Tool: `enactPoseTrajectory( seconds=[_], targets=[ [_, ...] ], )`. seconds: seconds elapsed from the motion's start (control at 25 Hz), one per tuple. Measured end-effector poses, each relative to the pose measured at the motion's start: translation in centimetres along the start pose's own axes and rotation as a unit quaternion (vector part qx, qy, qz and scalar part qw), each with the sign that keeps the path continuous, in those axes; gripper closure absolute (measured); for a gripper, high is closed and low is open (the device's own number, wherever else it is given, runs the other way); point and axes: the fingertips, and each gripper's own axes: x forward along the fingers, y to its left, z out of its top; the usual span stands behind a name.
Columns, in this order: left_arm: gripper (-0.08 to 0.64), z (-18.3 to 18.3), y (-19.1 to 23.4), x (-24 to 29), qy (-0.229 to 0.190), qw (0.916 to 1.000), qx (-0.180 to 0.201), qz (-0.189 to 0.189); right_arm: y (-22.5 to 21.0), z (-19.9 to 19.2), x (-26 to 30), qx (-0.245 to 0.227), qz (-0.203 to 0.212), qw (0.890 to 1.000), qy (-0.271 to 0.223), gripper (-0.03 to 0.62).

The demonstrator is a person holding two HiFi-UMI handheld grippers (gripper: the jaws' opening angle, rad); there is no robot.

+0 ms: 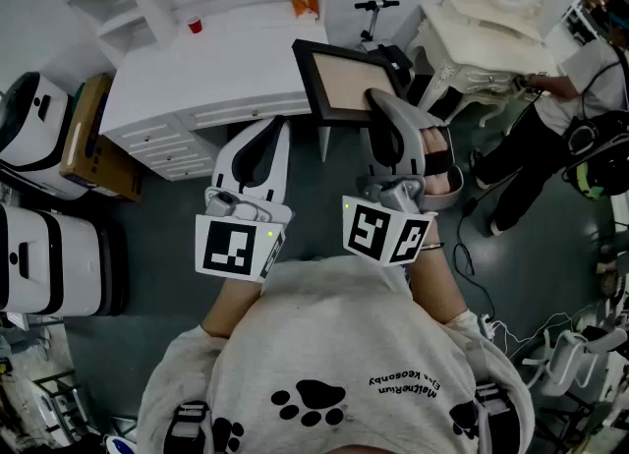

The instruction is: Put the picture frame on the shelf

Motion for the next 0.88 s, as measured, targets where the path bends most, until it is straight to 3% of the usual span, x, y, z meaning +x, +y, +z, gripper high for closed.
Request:
enactPoseTrajectory(
  seconds=[0.72,0.88],
  targets=[
    [0.54,-1.2,0.9,1.9,0.003,0.9999,-0.002,0.011,1.5,-0.6,1.8,-0.003,0.02,1.0,-0.016,0.546],
    [0.54,-1.2,1.4,2.0,0.016,0.9994,0.019,0.022,1.4,-0.8,2.2,0.014,0.023,0.999,-0.027,0.546]
  ],
)
